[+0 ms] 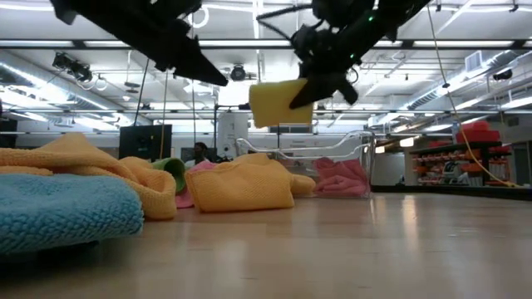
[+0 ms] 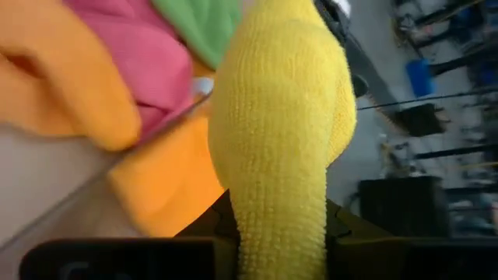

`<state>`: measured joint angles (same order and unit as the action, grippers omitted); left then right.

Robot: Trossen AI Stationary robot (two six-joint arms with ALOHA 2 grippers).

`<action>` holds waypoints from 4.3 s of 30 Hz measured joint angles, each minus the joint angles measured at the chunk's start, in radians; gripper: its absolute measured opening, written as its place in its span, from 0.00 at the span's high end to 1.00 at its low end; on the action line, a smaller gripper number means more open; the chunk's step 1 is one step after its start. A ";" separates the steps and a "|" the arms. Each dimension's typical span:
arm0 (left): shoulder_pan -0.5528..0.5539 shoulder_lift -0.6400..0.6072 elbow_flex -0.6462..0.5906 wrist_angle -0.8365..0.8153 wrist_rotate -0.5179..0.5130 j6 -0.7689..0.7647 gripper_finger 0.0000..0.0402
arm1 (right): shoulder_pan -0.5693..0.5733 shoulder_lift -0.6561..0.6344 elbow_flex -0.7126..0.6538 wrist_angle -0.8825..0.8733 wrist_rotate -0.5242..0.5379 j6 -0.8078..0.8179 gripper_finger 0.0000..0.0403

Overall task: Fold microfiber towels
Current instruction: Put the yellow microfiber cloth into the transparent bin

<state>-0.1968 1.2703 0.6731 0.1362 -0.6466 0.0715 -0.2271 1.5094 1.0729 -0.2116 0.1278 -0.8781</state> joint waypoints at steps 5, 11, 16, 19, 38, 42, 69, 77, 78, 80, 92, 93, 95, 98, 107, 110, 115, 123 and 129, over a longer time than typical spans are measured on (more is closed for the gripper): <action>0.067 0.011 0.000 0.122 0.160 0.031 0.39 | 0.011 -0.058 0.000 -0.048 -0.066 0.125 0.81; 0.109 0.077 0.000 0.272 0.173 0.164 0.17 | 0.059 -0.073 0.000 -0.054 -0.096 0.150 0.81; 0.118 0.098 0.000 0.339 0.173 0.220 0.10 | 0.080 -0.069 0.000 -0.092 -0.096 0.184 0.81; 0.118 0.098 0.000 0.368 0.173 0.253 0.09 | 0.080 -0.069 0.000 -0.114 -0.095 0.207 0.81; 0.173 0.257 0.057 0.496 0.342 0.265 0.09 | 0.136 -0.054 0.000 -0.085 -0.052 0.283 0.81; 0.173 0.278 0.072 0.485 0.288 0.285 0.09 | 0.140 -0.054 0.000 -0.088 -0.054 0.308 0.81; 0.205 0.274 0.074 0.390 0.307 0.224 0.40 | 0.158 -0.060 0.000 -0.062 -0.058 0.310 0.81; 0.204 0.274 0.074 0.384 0.308 0.217 0.63 | 0.158 -0.060 0.000 -0.065 -0.059 0.341 0.77; 0.203 0.274 0.074 0.384 0.308 0.205 0.66 | 0.158 -0.060 0.000 -0.067 -0.059 0.352 0.75; 0.203 0.274 0.074 0.382 0.317 0.196 0.72 | 0.158 -0.060 0.000 -0.075 -0.059 0.374 0.71; 0.206 0.273 0.074 0.363 0.206 0.204 0.90 | 0.157 -0.148 0.018 -0.233 0.173 0.422 0.51; 0.206 0.273 0.074 0.356 0.186 0.208 0.89 | 0.157 -0.166 0.018 -0.234 0.183 0.429 0.51; 0.207 0.273 0.074 0.347 0.151 0.210 0.86 | 0.158 -0.192 0.019 -0.237 0.198 0.459 0.51; 0.220 0.273 0.074 0.343 0.120 0.240 0.85 | 0.158 -0.222 0.019 -0.243 0.216 0.503 0.51; 0.236 0.353 0.304 0.044 0.053 0.328 0.88 | 0.167 -0.237 0.019 -0.250 0.212 0.601 0.52; 0.249 0.400 0.367 -0.007 0.049 0.378 0.87 | 0.180 -0.228 0.019 -0.284 0.214 0.630 0.52; 0.296 0.459 0.414 -0.022 0.044 0.490 0.88 | 0.212 -0.230 0.019 -0.377 0.307 0.697 0.52; 0.347 0.575 0.512 -0.089 -0.055 0.647 0.87 | 0.251 -0.243 0.019 -0.518 0.471 0.893 0.52; 0.361 0.685 0.683 -0.303 -0.120 0.711 0.89 | 0.250 -0.243 0.019 -0.538 0.478 0.927 0.52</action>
<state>0.1641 1.9553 1.3557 -0.1668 -0.7669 0.7820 0.0231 1.2667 1.0924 -0.7498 0.6060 0.0491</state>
